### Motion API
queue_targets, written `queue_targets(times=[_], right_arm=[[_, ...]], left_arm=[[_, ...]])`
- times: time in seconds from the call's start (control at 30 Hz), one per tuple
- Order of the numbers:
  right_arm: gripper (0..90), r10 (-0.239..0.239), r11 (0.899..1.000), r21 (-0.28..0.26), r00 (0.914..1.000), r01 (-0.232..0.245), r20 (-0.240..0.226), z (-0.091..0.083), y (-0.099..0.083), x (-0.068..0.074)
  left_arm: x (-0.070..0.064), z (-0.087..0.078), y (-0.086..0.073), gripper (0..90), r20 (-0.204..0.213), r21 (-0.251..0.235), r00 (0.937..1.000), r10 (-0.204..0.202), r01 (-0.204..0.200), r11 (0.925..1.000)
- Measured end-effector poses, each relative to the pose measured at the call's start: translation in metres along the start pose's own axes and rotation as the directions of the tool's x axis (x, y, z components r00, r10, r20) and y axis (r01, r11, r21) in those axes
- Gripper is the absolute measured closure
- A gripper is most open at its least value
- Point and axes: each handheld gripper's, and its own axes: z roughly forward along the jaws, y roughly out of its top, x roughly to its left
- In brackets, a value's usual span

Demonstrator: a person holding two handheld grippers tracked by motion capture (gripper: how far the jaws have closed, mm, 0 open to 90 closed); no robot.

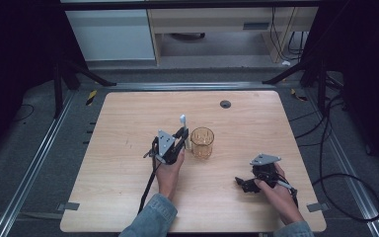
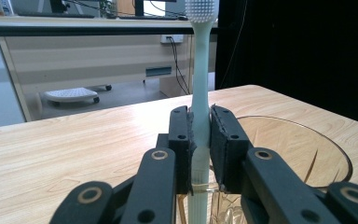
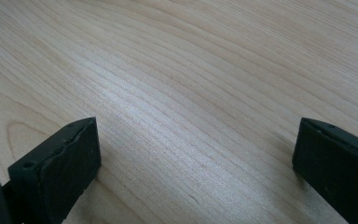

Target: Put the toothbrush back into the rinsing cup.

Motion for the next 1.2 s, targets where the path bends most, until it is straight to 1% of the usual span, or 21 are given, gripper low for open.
queue_targets(times=[1.03, 1.2], right_arm=[[1.2, -0.001, 1.000, 0.000, 1.0000, 0.001, 0.001, 0.0000, 0.0000, -0.0001], [1.2, 0.000, 1.000, 0.000, 1.0000, 0.000, -0.001, 0.0000, 0.0000, -0.0001]], left_arm=[[0.0003, 0.0022, -0.0045, 77.8, -0.002, 0.040, 1.0000, 0.006, -0.006, 0.9992], [0.0000, 0.0012, -0.0032, 77.4, -0.002, 0.035, 1.0000, 0.006, -0.006, 0.9994]])
